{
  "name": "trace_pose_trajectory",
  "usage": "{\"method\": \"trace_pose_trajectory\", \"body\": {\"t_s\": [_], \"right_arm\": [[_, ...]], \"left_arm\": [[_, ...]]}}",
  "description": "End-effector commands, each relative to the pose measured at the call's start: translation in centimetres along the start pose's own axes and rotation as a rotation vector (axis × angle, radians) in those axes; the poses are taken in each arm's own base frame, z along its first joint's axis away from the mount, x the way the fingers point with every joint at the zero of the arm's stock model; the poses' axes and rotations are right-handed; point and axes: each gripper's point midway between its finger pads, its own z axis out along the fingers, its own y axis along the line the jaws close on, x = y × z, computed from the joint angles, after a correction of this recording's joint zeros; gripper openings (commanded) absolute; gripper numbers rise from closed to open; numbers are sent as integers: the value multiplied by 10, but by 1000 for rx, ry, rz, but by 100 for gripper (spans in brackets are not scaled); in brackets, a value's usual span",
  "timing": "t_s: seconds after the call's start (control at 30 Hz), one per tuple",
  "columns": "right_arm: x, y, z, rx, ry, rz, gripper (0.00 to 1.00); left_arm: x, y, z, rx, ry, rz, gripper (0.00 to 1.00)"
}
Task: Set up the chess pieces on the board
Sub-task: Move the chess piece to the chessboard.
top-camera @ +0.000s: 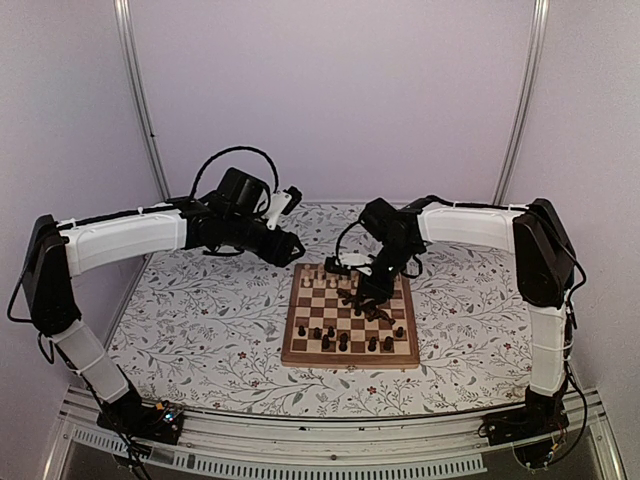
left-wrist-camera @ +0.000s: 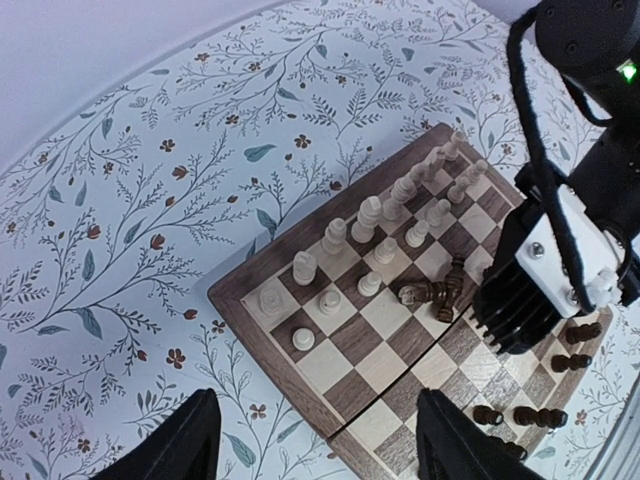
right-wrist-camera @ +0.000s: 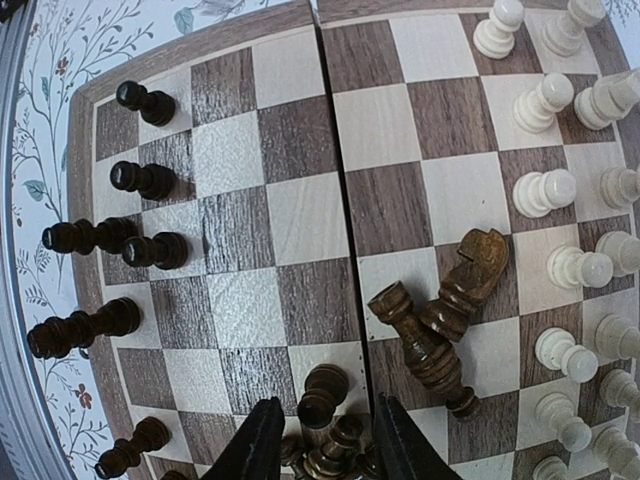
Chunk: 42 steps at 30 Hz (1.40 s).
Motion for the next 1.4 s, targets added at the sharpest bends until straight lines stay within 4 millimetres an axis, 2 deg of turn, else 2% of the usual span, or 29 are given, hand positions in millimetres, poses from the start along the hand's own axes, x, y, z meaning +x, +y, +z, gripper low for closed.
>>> {"method": "trace_pose_trajectory", "body": {"t_s": [0.0, 0.23, 0.43, 0.63, 0.8, 0.97, 1.2, 1.37], "right_arm": [[2, 6, 7, -13, 18, -20, 30], [4, 13, 17, -29, 44, -34, 21], [0, 20, 16, -33, 43, -55, 12], [-10, 38, 12, -67, 20, -91, 8], [-20, 54, 11, -117, -12, -111, 8], [-22, 70, 20, -158, -1, -130, 8], [-20, 75, 26, -169, 14, -136, 9], [-20, 73, 27, -162, 16, -131, 20]], "left_arm": [[-6, -7, 0, 17, -5, 23, 69], [-4, -7, 2, 18, 1, 24, 69], [-4, -8, 2, 19, 5, 26, 69], [-4, -8, 3, 19, 7, 26, 70], [-2, -9, 4, 20, 14, 26, 70], [-1, -9, 4, 21, 19, 29, 70], [-1, -10, 5, 21, 23, 33, 70], [1, -10, 6, 22, 29, 35, 70]]}}
